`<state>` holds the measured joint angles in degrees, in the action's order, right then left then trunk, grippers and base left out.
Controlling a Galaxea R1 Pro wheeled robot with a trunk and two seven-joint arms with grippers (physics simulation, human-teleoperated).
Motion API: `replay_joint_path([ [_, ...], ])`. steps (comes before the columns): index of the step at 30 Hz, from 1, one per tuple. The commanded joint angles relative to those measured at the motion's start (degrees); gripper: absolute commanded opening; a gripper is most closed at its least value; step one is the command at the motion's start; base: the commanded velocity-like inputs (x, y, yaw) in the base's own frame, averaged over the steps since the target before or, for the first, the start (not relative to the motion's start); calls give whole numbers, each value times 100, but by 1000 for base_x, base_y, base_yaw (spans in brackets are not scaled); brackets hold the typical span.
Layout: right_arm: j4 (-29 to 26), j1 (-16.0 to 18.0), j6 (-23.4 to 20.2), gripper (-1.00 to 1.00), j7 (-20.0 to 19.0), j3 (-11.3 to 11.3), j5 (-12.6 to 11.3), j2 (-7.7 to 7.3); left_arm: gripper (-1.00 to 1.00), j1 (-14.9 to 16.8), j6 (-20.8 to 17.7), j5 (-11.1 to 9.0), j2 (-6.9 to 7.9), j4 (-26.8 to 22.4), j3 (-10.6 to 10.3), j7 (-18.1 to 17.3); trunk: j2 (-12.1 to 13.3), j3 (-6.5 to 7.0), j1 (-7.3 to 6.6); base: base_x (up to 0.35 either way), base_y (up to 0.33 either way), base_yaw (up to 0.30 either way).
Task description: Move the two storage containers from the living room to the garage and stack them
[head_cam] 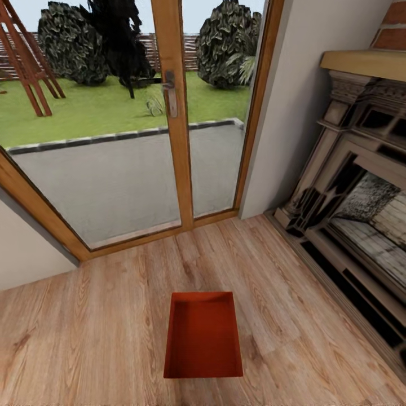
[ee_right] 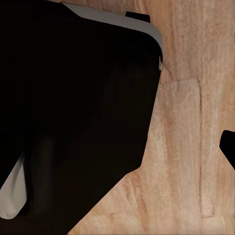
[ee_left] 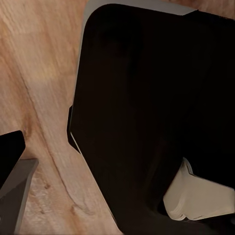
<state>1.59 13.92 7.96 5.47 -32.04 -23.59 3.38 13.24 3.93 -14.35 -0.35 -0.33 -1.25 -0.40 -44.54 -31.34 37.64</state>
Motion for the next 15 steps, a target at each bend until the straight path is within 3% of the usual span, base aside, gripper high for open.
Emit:
replay_joint_path([
  [1, 17, 5, 30, 100, 7, -48, -49, 5, 100, 3, 20, -42, -1, 6, -15, -4, -4, -14, 0, 0, 0, 0],
  [15, 17, 5, 30, 100, 7, -48, -49, 5, 100, 3, 20, -42, -2, 6, -15, -4, -4, -144, 0, 0, 0, 0],
])
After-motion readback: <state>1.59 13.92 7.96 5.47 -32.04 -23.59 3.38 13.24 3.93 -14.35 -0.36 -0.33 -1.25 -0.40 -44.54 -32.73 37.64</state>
